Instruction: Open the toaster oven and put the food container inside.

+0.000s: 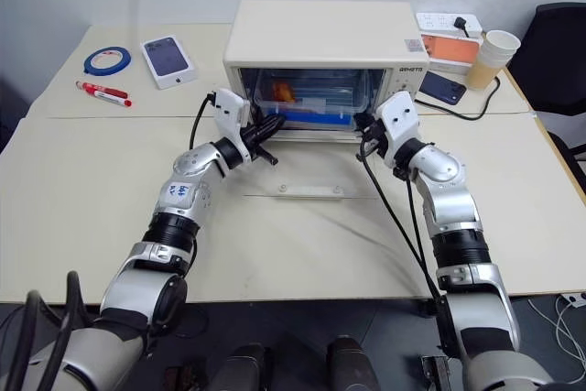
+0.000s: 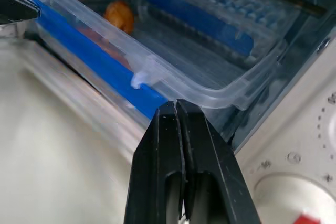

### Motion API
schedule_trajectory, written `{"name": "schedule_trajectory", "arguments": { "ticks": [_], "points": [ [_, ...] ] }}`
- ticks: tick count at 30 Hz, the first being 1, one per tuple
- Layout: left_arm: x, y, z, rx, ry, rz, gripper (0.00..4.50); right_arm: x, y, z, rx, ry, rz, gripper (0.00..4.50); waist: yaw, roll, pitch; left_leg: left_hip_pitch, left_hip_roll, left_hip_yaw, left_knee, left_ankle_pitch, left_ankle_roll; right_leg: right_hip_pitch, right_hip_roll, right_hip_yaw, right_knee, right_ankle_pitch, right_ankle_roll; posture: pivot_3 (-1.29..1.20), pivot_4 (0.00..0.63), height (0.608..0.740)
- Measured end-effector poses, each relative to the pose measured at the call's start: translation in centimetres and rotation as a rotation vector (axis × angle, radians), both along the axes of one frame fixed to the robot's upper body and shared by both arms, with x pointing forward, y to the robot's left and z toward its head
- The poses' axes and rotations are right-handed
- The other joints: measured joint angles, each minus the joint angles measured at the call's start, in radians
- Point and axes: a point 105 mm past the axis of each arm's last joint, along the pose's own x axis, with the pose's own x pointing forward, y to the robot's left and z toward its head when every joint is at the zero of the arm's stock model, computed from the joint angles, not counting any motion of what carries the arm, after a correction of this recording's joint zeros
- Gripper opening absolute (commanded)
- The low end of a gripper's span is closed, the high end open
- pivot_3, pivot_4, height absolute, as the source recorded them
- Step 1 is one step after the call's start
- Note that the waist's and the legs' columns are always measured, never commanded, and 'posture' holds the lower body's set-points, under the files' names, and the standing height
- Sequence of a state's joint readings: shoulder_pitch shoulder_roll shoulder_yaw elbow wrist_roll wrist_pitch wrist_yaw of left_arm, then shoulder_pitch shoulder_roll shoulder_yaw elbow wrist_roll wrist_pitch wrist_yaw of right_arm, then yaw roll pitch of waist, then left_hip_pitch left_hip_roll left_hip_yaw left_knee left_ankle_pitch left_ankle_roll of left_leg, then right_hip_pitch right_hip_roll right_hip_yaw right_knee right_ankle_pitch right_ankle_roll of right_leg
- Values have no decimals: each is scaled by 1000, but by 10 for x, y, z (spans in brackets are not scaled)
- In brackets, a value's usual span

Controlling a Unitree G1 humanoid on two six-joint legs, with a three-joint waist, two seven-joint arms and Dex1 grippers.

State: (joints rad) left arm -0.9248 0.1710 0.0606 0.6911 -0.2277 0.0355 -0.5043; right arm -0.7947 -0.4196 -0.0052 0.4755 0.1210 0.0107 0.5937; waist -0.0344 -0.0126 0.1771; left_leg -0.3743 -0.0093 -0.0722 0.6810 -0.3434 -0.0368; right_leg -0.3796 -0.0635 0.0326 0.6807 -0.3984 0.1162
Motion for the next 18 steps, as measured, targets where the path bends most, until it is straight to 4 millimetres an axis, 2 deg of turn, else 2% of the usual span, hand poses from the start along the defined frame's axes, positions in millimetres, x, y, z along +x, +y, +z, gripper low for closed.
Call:
{"name": "schedule_trajectory", "arguments": {
  "ticks": [5,10,15,18],
  "points": [
    [5,-4,3,-18,-11,20,0,17,-1,10,10,-17,-44,34,-4,0,0,-1,0,0,0,0,0,-3,-1,0,1,0,0,0,150,740],
    [-1,-1,1,11,-25,-34,0,15,-3,2,8,5,-31,34,-13,0,0,-2,0,0,0,0,0,-4,-1,0,3,0,0,0,150,740],
    [-21,25,-10,72,-11,-111,0,-13,-10,-13,1,52,45,34,-22,0,0,-5,0,0,0,0,0,-7,-1,0,4,0,0,0,150,740],
    [-44,38,-6,97,-36,-209,0,-42,-12,-15,-8,55,116,34,-22,0,0,-12,0,0,3,0,0,-15,-1,0,8,0,0,0,150,740]
  ]
}}
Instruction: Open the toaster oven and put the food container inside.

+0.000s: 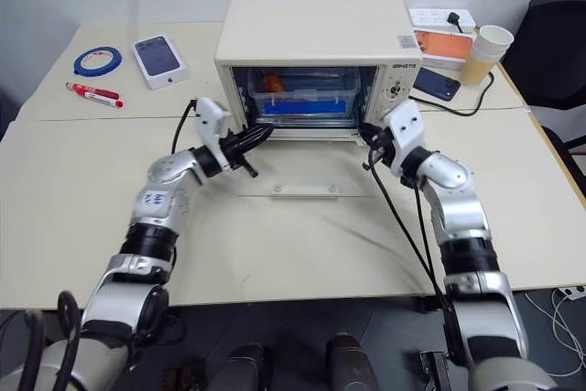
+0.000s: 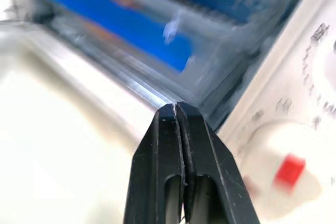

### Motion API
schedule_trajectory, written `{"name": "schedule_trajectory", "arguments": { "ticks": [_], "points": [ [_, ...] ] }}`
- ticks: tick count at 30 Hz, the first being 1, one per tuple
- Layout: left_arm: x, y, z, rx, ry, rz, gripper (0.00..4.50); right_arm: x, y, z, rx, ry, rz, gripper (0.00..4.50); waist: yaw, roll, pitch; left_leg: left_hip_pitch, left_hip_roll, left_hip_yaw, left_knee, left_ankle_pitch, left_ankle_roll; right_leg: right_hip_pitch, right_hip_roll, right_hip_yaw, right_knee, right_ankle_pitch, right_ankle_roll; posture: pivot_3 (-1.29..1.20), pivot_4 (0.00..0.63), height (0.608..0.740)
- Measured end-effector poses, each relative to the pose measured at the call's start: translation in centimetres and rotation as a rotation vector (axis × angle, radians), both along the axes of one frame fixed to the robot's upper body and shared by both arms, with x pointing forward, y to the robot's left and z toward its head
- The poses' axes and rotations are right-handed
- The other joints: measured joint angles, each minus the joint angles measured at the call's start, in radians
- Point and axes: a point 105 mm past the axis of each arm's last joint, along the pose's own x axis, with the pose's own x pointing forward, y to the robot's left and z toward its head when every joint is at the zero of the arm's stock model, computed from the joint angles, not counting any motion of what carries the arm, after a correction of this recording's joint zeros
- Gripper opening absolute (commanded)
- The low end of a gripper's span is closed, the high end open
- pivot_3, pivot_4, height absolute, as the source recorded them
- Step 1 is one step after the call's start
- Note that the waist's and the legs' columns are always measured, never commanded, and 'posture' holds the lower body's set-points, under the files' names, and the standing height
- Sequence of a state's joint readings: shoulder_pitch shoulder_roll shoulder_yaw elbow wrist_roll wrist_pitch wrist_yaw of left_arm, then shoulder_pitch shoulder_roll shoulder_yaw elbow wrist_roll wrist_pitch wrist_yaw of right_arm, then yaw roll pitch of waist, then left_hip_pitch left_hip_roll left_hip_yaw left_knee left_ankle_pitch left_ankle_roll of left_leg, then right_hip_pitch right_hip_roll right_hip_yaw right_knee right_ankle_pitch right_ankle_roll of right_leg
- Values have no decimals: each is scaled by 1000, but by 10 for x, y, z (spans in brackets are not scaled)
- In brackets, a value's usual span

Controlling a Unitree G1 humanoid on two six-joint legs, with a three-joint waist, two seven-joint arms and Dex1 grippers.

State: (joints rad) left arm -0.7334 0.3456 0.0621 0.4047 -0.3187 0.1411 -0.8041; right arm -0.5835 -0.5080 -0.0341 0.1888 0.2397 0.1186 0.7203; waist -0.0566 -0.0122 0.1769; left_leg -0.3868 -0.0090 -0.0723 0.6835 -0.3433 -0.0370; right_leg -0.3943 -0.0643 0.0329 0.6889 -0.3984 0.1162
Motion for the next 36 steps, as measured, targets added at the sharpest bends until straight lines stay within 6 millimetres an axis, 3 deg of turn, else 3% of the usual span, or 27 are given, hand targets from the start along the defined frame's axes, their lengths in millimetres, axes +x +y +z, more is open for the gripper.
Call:
{"name": "schedule_trajectory", "arguments": {
  "ticks": [3,7,9,14,18,20,27,30,36],
  "points": [
    [-25,32,3,14,19,-74,0,-28,-25,-12,-60,37,5,34,1,0,0,0,0,0,-1,0,0,1,0,0,0,0,0,0,150,740],
    [-49,89,-7,167,61,-78,0,-47,-72,-50,-145,179,-61,34,2,0,0,2,0,0,-1,0,0,3,0,0,-5,0,0,0,150,740],
    [-58,99,-13,184,81,-103,0,-50,-79,-65,-137,238,-64,34,4,1,0,2,0,0,0,0,0,3,0,0,-4,0,0,0,150,740],
    [-77,121,-34,200,189,-156,0,-39,-75,-84,-129,276,-3,34,1,1,1,2,0,1,0,0,0,2,0,0,-3,0,0,0,150,740],
    [-73,121,-29,141,174,-133,0,-18,-38,-76,-61,206,104,34,-4,1,1,2,0,0,0,0,0,2,0,0,-1,0,0,0,150,740],
    [-72,122,-28,125,178,-122,0,-14,-29,-74,-47,192,136,34,-2,1,1,2,0,0,0,0,0,2,0,-1,1,0,0,0,150,740],
    [-70,129,-18,67,174,-50,1466,-18,-16,-64,11,170,232,0,-5,2,1,1,0,0,0,0,0,1,-1,-2,1,0,0,0,150,740],
    [-69,136,-8,6,161,-7,2182,-21,-14,-44,62,114,254,0,-5,2,1,1,0,0,0,0,0,1,-1,-2,1,0,0,0,150,740],
    [-82,131,14,-74,126,-56,3598,-28,-15,2,147,-6,269,0,-3,2,1,1,0,-1,0,0,0,1,-1,-1,0,0,0,0,150,740]
  ]
}}
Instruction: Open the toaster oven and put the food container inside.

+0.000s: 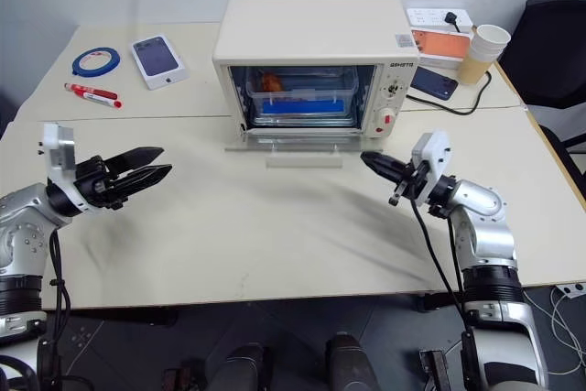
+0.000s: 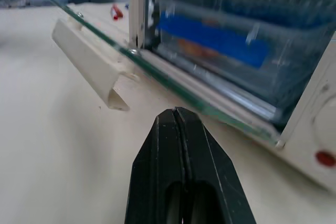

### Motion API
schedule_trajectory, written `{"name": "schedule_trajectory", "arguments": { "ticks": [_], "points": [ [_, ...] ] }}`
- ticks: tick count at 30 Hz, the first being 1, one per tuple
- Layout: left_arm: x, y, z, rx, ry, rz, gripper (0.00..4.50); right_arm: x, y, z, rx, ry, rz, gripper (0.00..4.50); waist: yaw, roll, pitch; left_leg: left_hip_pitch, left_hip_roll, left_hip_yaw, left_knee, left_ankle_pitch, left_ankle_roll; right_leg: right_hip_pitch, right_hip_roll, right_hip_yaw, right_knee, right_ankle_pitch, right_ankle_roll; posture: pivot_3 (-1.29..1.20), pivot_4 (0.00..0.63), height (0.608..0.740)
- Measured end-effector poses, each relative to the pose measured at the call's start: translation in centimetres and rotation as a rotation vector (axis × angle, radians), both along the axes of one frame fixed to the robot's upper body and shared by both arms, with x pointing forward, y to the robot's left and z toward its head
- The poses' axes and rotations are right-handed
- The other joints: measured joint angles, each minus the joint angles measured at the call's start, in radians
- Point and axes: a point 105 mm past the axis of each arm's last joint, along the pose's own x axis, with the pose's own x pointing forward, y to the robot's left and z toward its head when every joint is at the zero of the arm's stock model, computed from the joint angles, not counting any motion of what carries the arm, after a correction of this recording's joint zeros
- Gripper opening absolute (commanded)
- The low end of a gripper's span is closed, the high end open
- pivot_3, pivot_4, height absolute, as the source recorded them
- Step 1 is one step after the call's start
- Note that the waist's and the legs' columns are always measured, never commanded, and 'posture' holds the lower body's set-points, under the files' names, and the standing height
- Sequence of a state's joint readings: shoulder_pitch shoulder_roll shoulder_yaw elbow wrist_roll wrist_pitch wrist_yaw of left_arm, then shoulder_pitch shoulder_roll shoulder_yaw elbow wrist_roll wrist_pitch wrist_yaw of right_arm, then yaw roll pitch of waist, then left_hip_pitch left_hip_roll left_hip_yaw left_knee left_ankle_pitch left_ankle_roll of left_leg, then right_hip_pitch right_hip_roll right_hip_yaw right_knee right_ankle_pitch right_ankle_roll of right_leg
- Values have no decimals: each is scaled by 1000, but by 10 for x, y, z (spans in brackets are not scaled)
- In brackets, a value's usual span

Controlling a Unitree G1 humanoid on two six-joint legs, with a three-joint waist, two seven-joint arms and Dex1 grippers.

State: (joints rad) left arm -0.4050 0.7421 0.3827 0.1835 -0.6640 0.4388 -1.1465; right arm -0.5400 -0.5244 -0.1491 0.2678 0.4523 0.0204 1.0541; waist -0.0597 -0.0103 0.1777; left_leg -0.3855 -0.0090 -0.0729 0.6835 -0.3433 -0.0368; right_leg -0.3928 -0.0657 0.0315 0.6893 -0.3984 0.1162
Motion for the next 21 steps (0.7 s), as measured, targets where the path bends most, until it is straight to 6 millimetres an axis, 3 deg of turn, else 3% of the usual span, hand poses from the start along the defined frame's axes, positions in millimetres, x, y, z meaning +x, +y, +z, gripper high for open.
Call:
{"name": "schedule_trajectory", "arguments": {
  "ticks": [3,6,8,12,14,16,18,21],
  "points": [
    [-6,-7,2,-14,15,-37,4347,1,0,23,52,-45,-6,0,0,0,0,0,0,0,0,0,0,0,0,1,0,0,0,0,150,740],
    [-8,-16,8,-1,-7,-63,4427,-4,5,52,77,-125,13,0,0,0,0,0,0,0,0,0,0,0,0,1,0,0,0,0,150,740],
    [-7,-16,9,0,-6,-60,4472,-9,5,55,53,-141,20,179,4,0,0,0,0,0,0,0,0,1,0,1,0,0,0,0,150,740],
    [-1,-7,-1,93,-18,36,4500,-38,-6,29,-54,-41,70,1051,14,0,0,-1,-2,-2,-1,0,1,1,-2,1,-1,0,0,0,150,740],
    [-2,3,-17,182,0,76,4500,-53,-7,15,-88,-16,91,1539,13,0,0,-1,-2,-1,-1,0,1,1,-2,0,-1,0,0,0,150,740],
    [-7,10,-35,270,14,84,4500,-67,-11,1,-124,4,97,1874,8,0,0,0,-2,1,-2,0,1,0,-2,1,-1,0,0,0,150,740],
    [-15,27,-56,388,-1,135,4500,-90,-14,-20,-206,25,125,2500,8,0,0,1,-2,1,-3,0,1,1,-2,1,-5,0,0,0,150,740],
    [-30,39,-75,475,-13,162,4500,-105,-22,-42,-240,71,120,3349,10,0,0,0,-2,1,-1,-1,1,2,-2,2,-5,0,0,0,150,740]
  ]
}}
